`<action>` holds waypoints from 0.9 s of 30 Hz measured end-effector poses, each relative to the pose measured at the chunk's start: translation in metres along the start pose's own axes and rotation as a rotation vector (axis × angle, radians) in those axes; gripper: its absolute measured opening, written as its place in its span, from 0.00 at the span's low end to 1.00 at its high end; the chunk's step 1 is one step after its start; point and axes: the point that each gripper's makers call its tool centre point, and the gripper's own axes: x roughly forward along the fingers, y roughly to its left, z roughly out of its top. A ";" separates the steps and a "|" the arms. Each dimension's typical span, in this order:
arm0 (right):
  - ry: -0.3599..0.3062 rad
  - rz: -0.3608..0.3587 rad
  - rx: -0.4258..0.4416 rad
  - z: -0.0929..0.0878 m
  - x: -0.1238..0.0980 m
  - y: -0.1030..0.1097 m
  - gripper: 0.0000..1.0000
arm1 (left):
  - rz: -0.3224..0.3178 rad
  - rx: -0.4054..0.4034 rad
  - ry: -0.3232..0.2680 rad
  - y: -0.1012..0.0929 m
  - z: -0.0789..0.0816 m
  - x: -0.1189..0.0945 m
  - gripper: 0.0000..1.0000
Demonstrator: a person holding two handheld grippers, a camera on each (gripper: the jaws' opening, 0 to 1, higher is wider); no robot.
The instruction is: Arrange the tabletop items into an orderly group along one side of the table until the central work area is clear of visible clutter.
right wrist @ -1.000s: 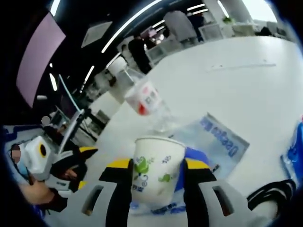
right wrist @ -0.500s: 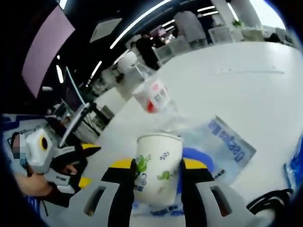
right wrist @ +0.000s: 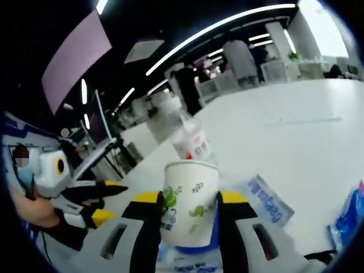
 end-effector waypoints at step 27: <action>-0.194 0.229 -0.340 0.024 -0.037 0.052 0.36 | -0.429 -0.389 -0.190 -0.069 0.074 -0.004 0.46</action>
